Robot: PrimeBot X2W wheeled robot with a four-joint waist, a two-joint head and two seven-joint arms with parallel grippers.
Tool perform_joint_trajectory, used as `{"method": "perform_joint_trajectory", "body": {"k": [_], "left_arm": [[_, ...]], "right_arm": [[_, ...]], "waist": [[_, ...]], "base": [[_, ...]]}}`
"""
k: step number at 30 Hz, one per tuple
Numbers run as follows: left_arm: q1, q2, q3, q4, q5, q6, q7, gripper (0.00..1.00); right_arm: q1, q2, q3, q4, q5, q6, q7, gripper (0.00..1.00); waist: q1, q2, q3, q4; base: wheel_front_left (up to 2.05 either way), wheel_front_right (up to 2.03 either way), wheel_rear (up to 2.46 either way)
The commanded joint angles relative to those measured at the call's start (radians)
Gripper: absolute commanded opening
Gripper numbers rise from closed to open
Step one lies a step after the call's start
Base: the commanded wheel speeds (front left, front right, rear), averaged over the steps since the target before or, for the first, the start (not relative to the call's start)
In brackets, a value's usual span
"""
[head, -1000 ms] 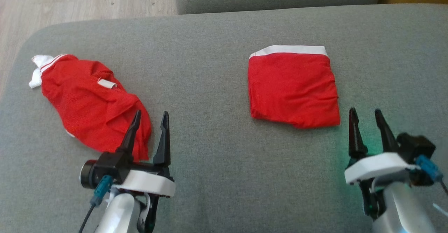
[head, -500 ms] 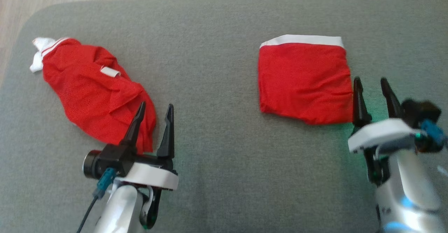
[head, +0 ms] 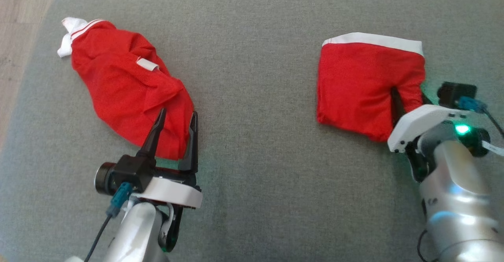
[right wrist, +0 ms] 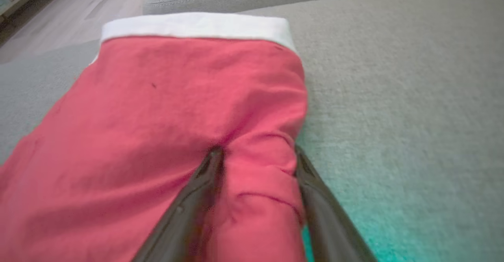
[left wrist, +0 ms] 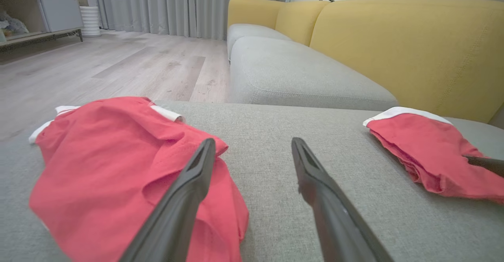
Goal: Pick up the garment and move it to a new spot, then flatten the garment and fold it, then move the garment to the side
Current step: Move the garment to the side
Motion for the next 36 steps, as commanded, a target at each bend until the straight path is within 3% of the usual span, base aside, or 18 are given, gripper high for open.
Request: {"method": "perform_joint_trajectory", "body": {"k": [1,5,10,18,25,29,36], "left_arm": [[-0.033,0.006,0.031,-0.023,-0.006,0.009,-0.008,1.00],[-0.025,0.006,0.039,-0.021,-0.003,0.012,-0.008,1.00],[-0.023,0.006,0.047,-0.027,-0.003,0.013,-0.008,1.00],[-0.030,0.006,0.042,-0.042,-0.008,0.015,-0.008,1.00],[-0.041,0.006,0.050,-0.049,-0.005,0.006,-0.008,1.00],[-0.051,0.006,0.053,-0.049,-0.005,0.001,-0.008,1.00],[-0.059,0.006,0.053,-0.046,-0.007,-0.001,-0.008,1.00]], "right_arm": [[-0.011,0.016,0.044,0.016,-0.048,-0.002,-0.011,0.00],[-0.030,0.011,0.048,0.018,-0.111,-0.002,-0.045,0.00],[-0.060,-0.061,0.078,-0.004,-0.182,-0.002,-0.055,0.00],[-0.058,-0.322,0.157,-0.016,-0.236,-0.002,0.023,0.00],[-0.046,-0.522,0.122,-0.014,-0.275,-0.002,0.068,0.00],[-0.049,-0.561,0.079,-0.017,-0.295,-0.002,0.079,0.00],[-0.044,-0.550,0.015,-0.026,-0.331,-0.002,0.089,0.00]], "waist": [[-0.0001,0.0000,-0.006,-0.004],[-0.0001,0.0000,-0.021,-0.015],[-0.0001,0.0000,-0.037,-0.038],[-0.0001,0.0000,-0.023,-0.045],[-0.0001,0.0000,0.016,-0.029],[-0.0001,0.0000,0.037,-0.020],[-0.0001,0.0000,0.048,-0.013]], "base": [[0.00,0.00,0.00],[0.00,0.00,0.00],[0.00,0.00,0.00],[0.00,0.00,0.00],[0.00,0.00,0.00],[0.00,0.00,0.00],[0.00,0.00,0.00]]}}
